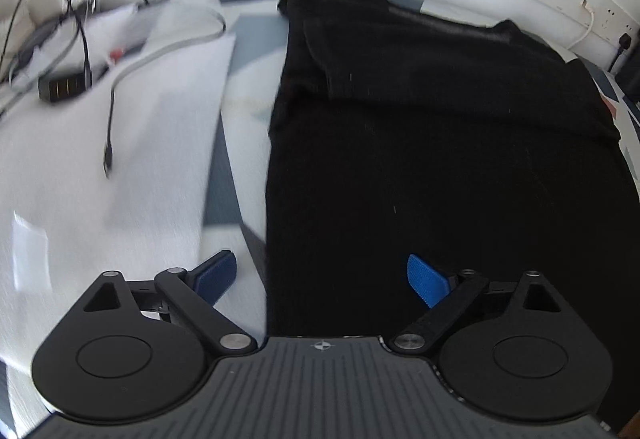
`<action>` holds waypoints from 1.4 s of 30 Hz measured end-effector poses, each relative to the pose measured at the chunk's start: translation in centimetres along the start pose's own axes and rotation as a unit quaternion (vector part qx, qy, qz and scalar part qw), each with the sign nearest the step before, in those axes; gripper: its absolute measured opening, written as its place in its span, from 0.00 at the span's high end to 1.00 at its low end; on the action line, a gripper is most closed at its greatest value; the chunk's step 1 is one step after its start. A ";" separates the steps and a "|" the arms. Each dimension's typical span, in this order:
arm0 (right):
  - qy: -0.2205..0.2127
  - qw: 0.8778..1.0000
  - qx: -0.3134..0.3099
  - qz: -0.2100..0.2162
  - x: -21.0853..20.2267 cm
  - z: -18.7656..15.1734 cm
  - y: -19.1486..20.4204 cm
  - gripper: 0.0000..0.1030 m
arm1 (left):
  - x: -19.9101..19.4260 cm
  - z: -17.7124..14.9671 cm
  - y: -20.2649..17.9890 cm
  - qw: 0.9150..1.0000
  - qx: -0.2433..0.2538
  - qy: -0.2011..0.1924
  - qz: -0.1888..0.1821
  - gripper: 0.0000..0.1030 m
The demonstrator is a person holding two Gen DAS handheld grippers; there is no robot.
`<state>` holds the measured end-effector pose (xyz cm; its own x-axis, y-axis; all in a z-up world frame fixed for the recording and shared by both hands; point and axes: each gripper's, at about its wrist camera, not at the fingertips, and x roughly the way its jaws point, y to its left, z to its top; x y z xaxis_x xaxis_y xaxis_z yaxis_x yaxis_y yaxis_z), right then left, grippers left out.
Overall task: Fold clothes
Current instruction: 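Open both grippers and release the fleece edges, then move both open grippers along the folded fleece toward its hem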
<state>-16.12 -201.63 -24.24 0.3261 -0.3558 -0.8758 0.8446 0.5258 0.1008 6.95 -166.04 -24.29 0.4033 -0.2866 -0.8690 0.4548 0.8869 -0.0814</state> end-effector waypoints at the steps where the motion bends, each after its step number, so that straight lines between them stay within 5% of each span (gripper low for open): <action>1: 0.006 1.000 -0.010 0.004 0.0 -0.2 0.0 0.24 | -0.2 -0.4 -0.1 1.000 -0.007 -0.002 0.000 0.04; 4: 0.011 0.998 -0.053 0.019 -0.2 -0.8 0.5 0.18 | -0.6 -1.8 -0.6 1.000 -0.025 -0.001 0.003 0.01; 9: 0.025 0.992 -0.121 0.018 0.4 -1.2 1.4 0.01 | -1.2 -3.8 -2.9 0.997 -0.046 0.003 0.059 0.00; 19: -0.014 0.985 -0.164 0.053 0.6 -1.8 0.9 0.01 | -2.0 -4.9 -4.8 0.991 -0.094 0.043 0.088 0.00; 34: -0.055 0.980 -0.179 0.071 0.5 -2.6 0.1 0.01 | -3.2 -7.7 -5.8 0.991 -0.093 -0.021 0.093 0.00; 42: -0.050 0.981 -0.173 0.065 0.4 -2.5 0.3 0.01 | -3.2 -7.3 -5.5 0.993 -0.082 -0.009 0.083 0.00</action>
<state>-16.78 -199.67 -25.79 0.4766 -0.3338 -0.8133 0.6038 0.7967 0.0269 -2.65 -167.31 -24.59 0.4769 -0.1362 -0.8683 0.2461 0.9691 -0.0169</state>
